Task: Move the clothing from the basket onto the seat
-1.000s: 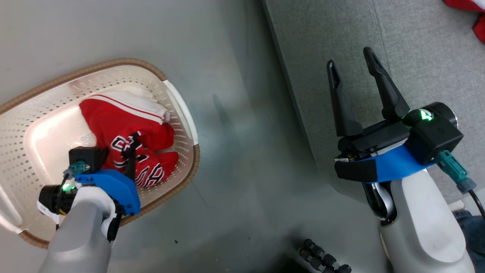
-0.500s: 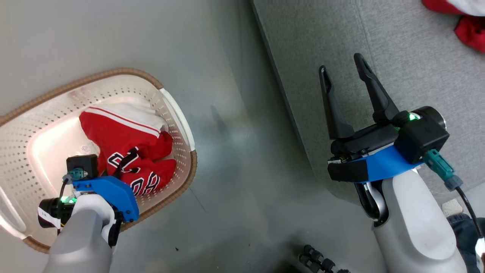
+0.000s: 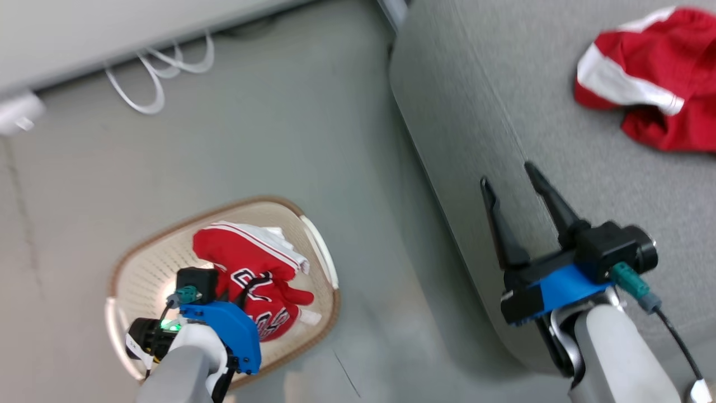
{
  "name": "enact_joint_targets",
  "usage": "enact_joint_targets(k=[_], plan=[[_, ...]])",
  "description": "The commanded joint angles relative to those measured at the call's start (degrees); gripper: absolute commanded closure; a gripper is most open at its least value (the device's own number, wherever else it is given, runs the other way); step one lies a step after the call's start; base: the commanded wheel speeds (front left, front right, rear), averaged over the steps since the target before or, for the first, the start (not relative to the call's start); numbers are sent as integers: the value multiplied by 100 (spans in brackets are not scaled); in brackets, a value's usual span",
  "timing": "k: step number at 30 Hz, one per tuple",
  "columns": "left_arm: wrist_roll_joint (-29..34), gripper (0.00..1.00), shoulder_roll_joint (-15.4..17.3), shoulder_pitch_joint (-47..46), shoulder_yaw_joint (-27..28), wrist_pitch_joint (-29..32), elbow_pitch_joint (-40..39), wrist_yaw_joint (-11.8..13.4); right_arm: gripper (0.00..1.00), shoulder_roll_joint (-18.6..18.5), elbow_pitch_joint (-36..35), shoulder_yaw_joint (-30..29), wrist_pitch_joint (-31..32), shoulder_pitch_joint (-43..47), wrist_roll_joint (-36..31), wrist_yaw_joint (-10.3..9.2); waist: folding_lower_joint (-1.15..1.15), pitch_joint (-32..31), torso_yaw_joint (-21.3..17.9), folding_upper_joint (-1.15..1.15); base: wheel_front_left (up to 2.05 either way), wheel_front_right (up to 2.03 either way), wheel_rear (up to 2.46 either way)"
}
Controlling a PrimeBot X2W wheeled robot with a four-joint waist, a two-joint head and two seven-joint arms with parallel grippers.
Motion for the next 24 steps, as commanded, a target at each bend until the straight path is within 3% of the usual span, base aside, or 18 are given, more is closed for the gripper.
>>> enact_joint_targets(k=[1, 11, 24], plan=[[-102, 100, -6, 168, -179, 28, -149, -27, 0, -54, -9, 34, 71, 208, 28, -3, 2, -1142, 671, 0, 0, 0, 0], [-992, 100, 3, 99, -2003, 369, -1852, -49, 0, -95, -334, 53, 575, 1018, 68, -3, 2, -2344, 1247, 0, 0, 0, 0], [-1845, 100, -3, -1028, -2920, 628, -2920, 23, 0, -30, -535, 422, 837, 1190, 177, -3, 2, -2576, 1432, 0, 0, 0, 0]])
